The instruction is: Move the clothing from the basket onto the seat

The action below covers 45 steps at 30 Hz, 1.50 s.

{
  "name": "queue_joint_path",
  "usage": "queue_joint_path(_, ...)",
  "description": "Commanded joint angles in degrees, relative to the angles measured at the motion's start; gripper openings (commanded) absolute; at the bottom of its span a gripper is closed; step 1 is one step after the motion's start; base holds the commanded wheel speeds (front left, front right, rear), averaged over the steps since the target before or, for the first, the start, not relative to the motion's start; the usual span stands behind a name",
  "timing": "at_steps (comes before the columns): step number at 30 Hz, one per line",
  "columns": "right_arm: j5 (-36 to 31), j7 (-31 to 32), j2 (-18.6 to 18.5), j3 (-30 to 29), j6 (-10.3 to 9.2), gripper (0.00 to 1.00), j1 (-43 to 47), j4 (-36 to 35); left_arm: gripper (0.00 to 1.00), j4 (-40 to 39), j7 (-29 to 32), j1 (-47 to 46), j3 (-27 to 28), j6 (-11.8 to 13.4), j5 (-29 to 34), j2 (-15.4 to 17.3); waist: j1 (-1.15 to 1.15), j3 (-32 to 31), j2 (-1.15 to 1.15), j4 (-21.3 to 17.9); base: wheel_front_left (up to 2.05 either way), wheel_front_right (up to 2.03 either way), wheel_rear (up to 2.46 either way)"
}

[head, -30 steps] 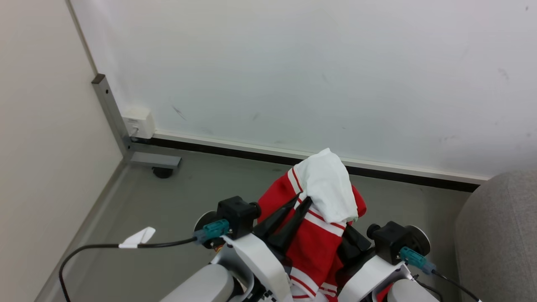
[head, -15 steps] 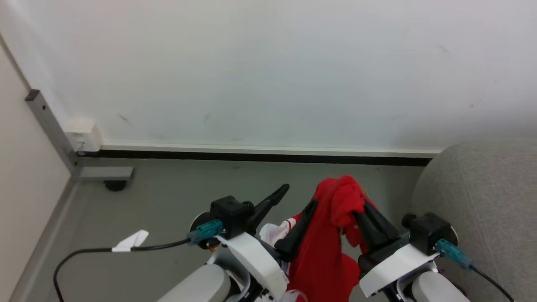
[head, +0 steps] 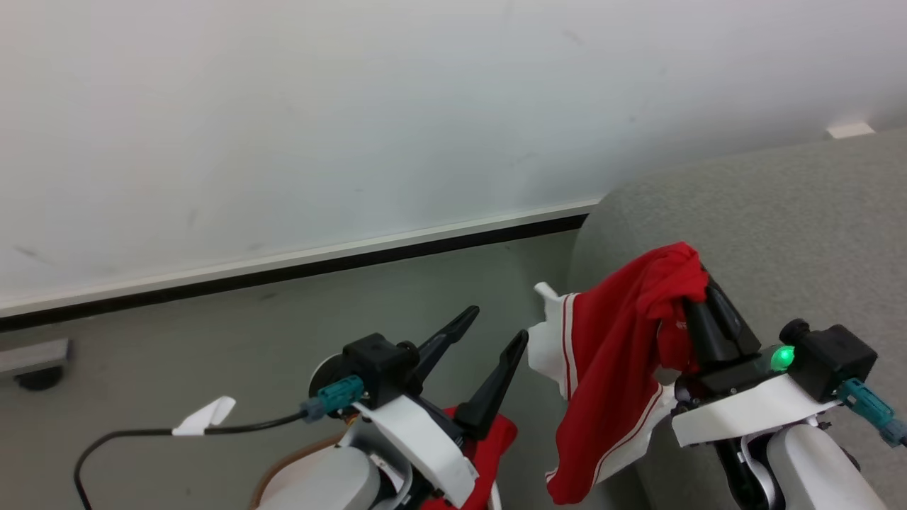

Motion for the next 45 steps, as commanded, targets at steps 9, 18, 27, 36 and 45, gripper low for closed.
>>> queue_joint_path(9, -1.2, 0.0, -0.5, -4.7, -0.12, 0.00, 2.9, -4.8, 1.00, -0.5, -1.8, 0.0, 0.0, 0.4, 1.7, 0.0, 0.00, 1.8, -0.01, -10.1, 0.00, 0.00, 0.00)
queue_joint_path(18, -1.7, 0.0, 0.1, -6.2, -0.12, 0.00, 4.3, -6.0, 1.00, 0.6, -2.5, 0.7, -0.8, 0.0, 2.8, -0.5, 0.00, 2.3, -0.01, -12.8, 0.00, 0.00, 0.00)
queue_joint_path(27, -1.9, 0.0, -2.0, -4.4, -0.12, 0.00, 0.6, -5.5, 1.00, 1.0, -2.7, 0.0, -1.4, -0.5, 3.2, -0.9, 0.00, 3.3, -0.01, -11.7, 0.00, 0.00, 0.00)
queue_joint_path(36, 4.0, 0.6, -7.7, -4.6, -0.12, 0.00, -11.6, -1.3, 1.00, -1.7, -0.6, -2.5, -1.8, -0.9, 3.9, 1.5, 0.00, 10.3, -0.01, -8.0, 0.00, 0.00, 0.00)
queue_joint_path(45, 8.3, 5.2, -14.4, -8.5, -0.12, 0.00, -28.8, 3.9, 1.00, -6.6, 1.9, -5.2, -0.9, -1.2, 5.2, 5.9, 0.00, 19.7, -0.01, -4.7, 0.00, 0.00, 0.00)
